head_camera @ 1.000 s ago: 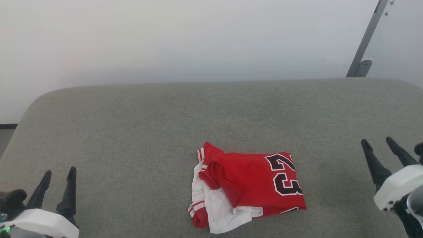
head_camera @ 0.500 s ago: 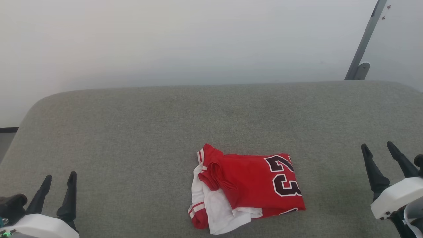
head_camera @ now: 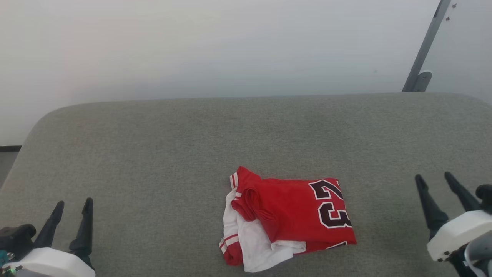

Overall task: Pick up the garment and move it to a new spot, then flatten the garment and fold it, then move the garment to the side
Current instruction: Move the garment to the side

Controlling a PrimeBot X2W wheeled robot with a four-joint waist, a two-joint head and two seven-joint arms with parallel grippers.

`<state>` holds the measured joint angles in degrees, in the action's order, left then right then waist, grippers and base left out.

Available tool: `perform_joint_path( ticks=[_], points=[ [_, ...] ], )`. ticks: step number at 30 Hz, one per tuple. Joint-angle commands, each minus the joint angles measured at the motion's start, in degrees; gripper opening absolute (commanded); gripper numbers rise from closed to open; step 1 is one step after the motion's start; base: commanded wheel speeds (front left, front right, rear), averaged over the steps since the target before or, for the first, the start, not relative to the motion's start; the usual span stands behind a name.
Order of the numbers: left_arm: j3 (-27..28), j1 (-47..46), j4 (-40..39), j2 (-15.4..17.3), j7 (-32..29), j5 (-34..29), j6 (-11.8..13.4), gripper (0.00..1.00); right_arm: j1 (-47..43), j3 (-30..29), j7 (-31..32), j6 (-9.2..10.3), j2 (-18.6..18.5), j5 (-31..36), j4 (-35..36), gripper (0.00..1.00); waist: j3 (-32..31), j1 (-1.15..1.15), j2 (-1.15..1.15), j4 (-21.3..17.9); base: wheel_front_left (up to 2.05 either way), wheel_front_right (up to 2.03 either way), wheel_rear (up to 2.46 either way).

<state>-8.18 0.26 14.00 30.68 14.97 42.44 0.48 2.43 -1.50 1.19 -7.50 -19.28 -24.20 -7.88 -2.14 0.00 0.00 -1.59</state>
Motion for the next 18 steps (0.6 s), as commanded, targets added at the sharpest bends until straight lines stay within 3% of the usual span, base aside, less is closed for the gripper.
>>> perform_joint_path(
  ticks=[1,9,18],
  points=[
    [-0.09,-0.39,-0.22,-0.01,0.25,-0.24,-0.11,1.0,-0.46,0.38,0.31,0.03,0.35,-0.25,0.05,1.0,0.18,0.0,0.0,0.33,0.0,0.0,0.0],
    [-1.18,-0.97,-0.56,-0.49,-0.17,-0.65,0.04,1.0,1.8,4.9,7.35,0.03,0.61,-3.73,-1.74,1.0,1.57,0.0,0.0,2.88,0.0,0.0,0.0],
    [-2.85,-3.32,-0.37,-1.95,-0.58,-0.86,-0.21,1.0,5.85,9.75,21.6,0.03,-1.01,-8.99,-4.98,1.0,5.2,0.0,0.0,6.67,0.0,0.0,0.0]
  ],
)
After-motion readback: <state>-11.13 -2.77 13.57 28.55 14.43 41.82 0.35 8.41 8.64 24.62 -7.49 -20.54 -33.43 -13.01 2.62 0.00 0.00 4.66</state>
